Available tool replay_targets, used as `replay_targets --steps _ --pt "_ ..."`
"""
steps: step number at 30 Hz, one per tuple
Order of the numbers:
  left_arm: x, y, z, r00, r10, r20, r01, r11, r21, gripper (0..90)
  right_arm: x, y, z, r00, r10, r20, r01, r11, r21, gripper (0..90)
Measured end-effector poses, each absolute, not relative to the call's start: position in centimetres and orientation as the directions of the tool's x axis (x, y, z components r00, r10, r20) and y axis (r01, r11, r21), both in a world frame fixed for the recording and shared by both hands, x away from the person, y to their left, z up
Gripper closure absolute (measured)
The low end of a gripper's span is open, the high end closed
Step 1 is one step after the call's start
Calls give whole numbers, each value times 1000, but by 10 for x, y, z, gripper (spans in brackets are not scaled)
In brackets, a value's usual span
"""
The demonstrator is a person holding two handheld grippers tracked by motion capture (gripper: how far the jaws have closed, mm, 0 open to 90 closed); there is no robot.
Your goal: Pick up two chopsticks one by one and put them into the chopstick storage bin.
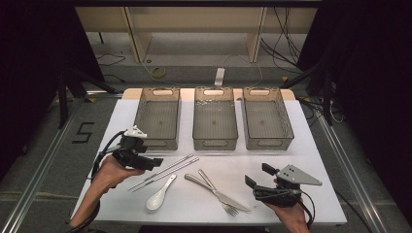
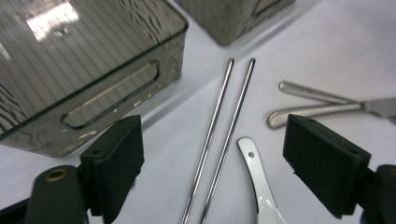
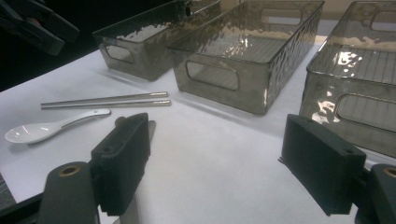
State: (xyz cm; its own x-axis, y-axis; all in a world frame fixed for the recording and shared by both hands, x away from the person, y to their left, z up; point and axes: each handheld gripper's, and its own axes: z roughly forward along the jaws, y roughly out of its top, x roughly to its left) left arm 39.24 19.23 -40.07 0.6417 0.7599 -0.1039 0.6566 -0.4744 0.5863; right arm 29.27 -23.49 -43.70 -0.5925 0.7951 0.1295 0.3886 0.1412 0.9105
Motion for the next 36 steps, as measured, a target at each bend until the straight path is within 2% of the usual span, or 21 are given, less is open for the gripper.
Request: replay_targets --steps 9,19,36 --pt "410 175 -423 666 744 -54 688 -585 430 314 293 -234 -438 -596 793 126 398 156 904 249" --pt "421 171 -439 688 723 -62 690 -626 363 474 294 -234 -439 -596 793 125 412 168 896 253" --pt "426 164 -458 731 676 -87 670 -690 274 672 294 -233 -439 -600 790 125 413 172 895 262"
